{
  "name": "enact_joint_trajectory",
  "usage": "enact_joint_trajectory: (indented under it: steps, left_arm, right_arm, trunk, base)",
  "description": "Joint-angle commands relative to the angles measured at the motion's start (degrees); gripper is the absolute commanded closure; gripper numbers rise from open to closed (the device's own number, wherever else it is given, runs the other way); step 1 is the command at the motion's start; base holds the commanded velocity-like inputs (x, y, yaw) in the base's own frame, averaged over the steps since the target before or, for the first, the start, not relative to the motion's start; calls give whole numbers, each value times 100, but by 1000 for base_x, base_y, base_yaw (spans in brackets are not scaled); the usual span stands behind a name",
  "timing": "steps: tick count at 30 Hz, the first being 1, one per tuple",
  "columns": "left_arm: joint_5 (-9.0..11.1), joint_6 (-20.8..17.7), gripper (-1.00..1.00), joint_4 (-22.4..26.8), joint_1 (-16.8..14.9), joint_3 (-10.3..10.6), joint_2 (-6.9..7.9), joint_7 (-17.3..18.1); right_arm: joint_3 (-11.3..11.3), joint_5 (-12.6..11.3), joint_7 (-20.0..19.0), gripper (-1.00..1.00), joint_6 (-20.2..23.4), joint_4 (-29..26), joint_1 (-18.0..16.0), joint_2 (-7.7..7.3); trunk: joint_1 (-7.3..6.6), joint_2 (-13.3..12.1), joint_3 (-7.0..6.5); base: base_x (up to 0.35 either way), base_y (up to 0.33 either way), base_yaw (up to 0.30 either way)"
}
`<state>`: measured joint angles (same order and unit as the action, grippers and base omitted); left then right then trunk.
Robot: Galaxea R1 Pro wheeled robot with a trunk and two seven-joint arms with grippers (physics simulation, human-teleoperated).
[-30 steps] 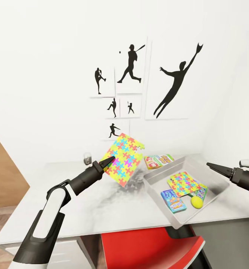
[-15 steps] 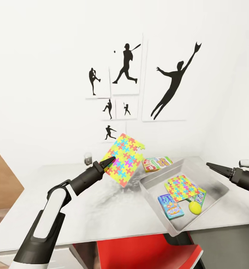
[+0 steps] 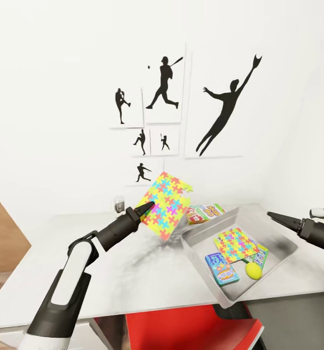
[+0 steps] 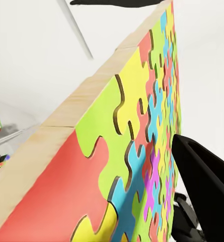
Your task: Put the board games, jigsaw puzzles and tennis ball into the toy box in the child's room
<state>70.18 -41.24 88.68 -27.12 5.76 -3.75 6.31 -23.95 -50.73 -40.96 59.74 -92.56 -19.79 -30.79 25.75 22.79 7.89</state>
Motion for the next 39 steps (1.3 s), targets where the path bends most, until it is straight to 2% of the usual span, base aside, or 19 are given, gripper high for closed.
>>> enact_joint_trajectory:
  steps: [1,10,21,39]
  left_arm:
    - [-16,-24,100,-14,-23,-7,-30,-3]
    - [1,-24,100,-62,-42,-13,-97,5]
    - [-12,-24,100,-62,-40,-14,-94,18]
    - [27,-25,100,-61,-39,-20,-84,33]
  right_arm:
    - [-3,27,-36,-100,26,1,-8,0]
    - [3,28,-28,-100,26,4,-14,-26]
    - [60,41,-20,-100,26,7,-16,-32]
    - [73,52,8,-100,26,7,-16,-18]
  trunk:
    - [3,12,12]
    - [3,12,7]
    - [3,12,-25]
    - [3,12,-32]
  base:
    - [1,-1,-90]
    - [0,0,-196]
    - [0,0,-251]
    - [0,3,-57]
